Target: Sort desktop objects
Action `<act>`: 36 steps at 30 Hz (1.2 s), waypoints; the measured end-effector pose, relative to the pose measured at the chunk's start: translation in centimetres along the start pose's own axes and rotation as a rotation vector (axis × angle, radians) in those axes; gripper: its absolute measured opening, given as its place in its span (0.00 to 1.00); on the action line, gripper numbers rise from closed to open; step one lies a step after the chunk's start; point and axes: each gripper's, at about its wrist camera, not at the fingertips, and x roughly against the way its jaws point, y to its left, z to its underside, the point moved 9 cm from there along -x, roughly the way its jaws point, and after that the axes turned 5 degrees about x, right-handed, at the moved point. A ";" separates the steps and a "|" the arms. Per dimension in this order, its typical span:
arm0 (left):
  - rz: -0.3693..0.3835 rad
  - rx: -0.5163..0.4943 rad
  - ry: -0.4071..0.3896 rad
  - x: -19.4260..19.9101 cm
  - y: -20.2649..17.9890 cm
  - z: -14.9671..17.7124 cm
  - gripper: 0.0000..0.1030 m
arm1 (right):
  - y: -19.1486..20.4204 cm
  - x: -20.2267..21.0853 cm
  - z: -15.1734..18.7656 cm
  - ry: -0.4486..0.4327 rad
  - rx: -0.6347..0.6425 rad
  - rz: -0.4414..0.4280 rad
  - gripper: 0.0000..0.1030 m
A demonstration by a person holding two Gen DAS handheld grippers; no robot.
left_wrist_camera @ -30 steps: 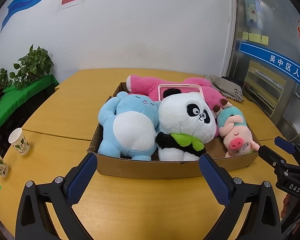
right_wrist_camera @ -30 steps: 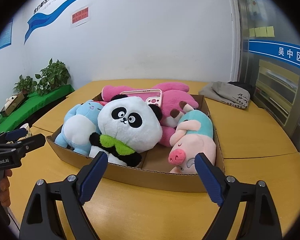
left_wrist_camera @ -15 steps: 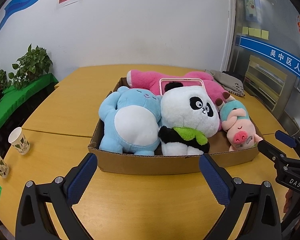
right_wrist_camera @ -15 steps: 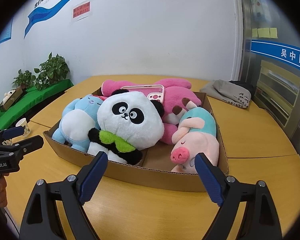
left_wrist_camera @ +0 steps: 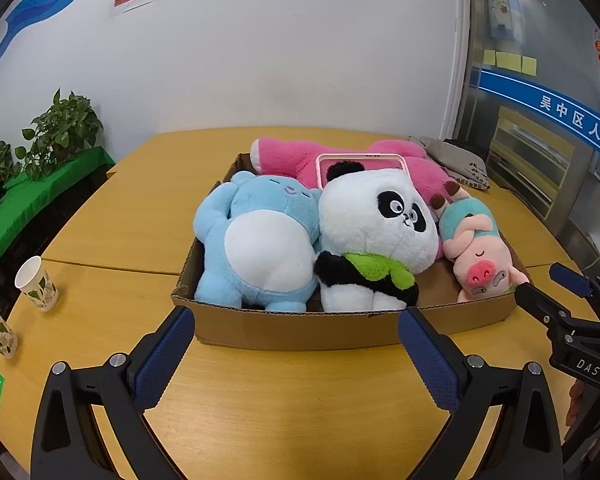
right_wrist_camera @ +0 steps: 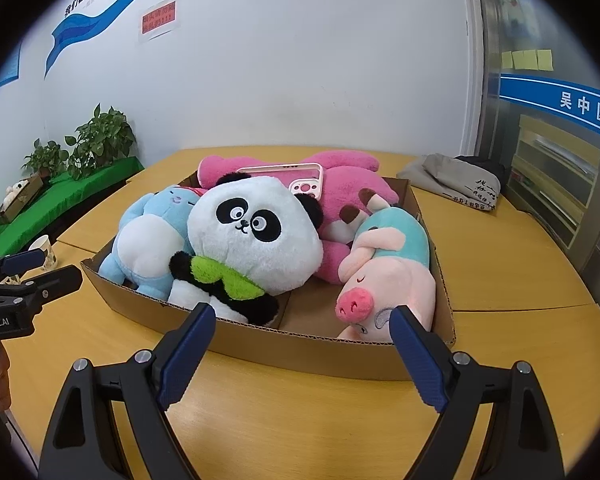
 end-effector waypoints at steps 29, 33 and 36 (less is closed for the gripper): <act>0.025 0.016 0.059 -2.4 -0.9 1.1 1.00 | 0.3 -1.5 0.7 0.031 0.009 0.003 0.86; 0.026 0.019 0.061 -2.5 -1.0 1.2 1.00 | 0.3 -1.5 0.6 0.028 0.010 0.007 0.86; 0.042 0.009 0.064 -2.5 -1.3 1.2 1.00 | 0.3 -1.6 0.6 0.029 0.009 0.004 0.86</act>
